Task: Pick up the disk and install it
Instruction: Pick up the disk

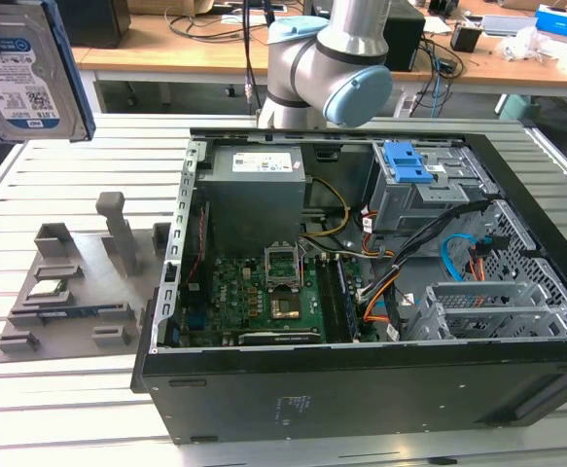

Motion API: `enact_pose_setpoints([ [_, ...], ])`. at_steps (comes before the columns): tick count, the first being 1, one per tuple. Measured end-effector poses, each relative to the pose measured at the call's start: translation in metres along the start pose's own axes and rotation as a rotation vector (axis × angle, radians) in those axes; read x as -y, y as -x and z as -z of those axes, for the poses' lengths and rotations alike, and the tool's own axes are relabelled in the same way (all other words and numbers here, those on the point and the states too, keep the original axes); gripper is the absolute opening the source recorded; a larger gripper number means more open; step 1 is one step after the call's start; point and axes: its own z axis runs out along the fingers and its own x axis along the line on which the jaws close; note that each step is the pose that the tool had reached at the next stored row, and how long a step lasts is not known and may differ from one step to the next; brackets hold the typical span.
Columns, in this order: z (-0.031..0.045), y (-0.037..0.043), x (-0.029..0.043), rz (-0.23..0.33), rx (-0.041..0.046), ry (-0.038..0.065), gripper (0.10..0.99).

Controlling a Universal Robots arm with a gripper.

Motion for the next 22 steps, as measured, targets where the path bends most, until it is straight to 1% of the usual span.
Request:
enact_pose_setpoints([
  [10, 0.0175, 0.0008, -0.0003, 0.0, 0.0, 0.0, 0.365],
  [11, 0.0211, 0.0009, -0.0005, 0.0, -0.0001, 0.0, 0.365],
  [14, 0.0274, 0.0012, -0.0008, 0.0, 0.0, 0.0, 0.365],
  [16, 0.0293, 0.0012, -0.0008, 0.0, 0.0, 0.0, 0.365],
  [22, 0.0295, 0.0012, -0.0009, 0.0, 0.0, 0.0, 0.365],
])
